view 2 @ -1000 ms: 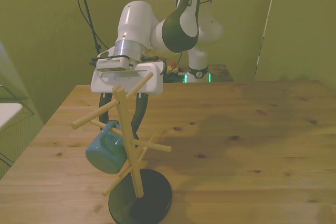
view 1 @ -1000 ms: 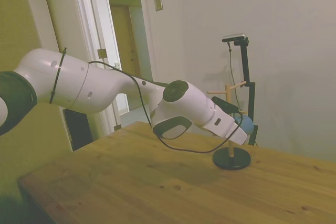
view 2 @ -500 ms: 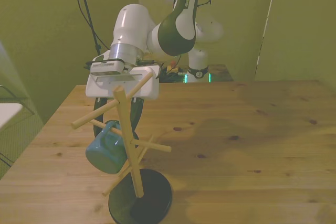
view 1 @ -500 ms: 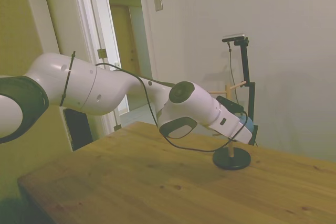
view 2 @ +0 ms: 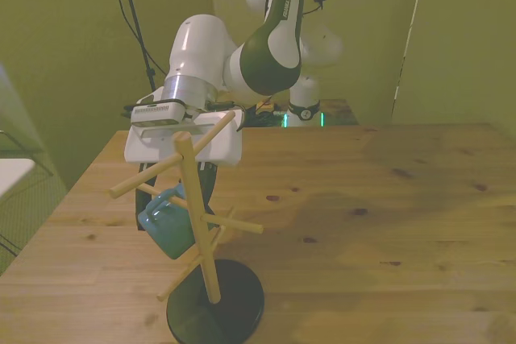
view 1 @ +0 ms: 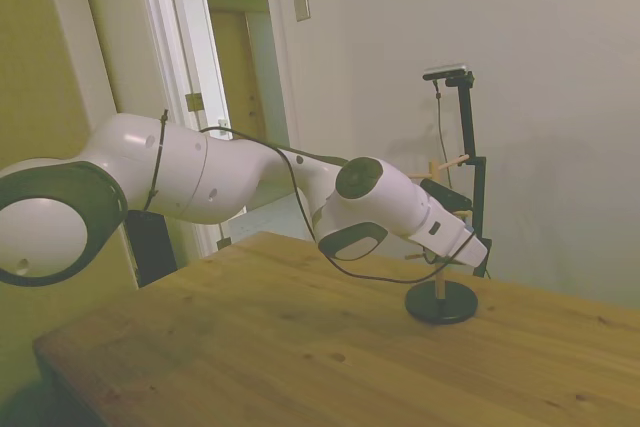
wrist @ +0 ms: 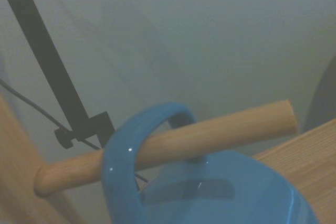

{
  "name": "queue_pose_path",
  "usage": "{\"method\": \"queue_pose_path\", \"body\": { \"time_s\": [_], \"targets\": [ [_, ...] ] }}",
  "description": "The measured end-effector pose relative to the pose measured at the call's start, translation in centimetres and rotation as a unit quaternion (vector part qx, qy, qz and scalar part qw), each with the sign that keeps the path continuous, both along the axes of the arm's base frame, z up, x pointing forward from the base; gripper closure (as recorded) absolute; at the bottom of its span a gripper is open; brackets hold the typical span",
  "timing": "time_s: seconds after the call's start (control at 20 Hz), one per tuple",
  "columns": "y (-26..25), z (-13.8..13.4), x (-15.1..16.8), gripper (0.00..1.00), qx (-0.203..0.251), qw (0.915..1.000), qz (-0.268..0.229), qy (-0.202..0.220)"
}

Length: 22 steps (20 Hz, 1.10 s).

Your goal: Unload the mug

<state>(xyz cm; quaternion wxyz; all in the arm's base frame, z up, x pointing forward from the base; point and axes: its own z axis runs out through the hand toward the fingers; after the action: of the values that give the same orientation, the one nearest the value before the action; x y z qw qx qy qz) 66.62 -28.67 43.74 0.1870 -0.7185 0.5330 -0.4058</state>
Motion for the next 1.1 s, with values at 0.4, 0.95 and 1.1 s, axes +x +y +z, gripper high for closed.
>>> {"method": "queue_pose_path", "body": {
  "time_s": [0.4, 0.95, 1.1],
  "targets": [
    [-0.31, -0.44, 0.47, 1.0, 0.0, 1.0, 0.0, -0.001],
    [-0.43, -0.59, 0.52, 1.0, -0.001, 1.0, 0.001, 0.0],
    [-0.7, -0.7, 0.44, 1.0, -0.002, 1.0, -0.001, 0.0]
  ]
}}
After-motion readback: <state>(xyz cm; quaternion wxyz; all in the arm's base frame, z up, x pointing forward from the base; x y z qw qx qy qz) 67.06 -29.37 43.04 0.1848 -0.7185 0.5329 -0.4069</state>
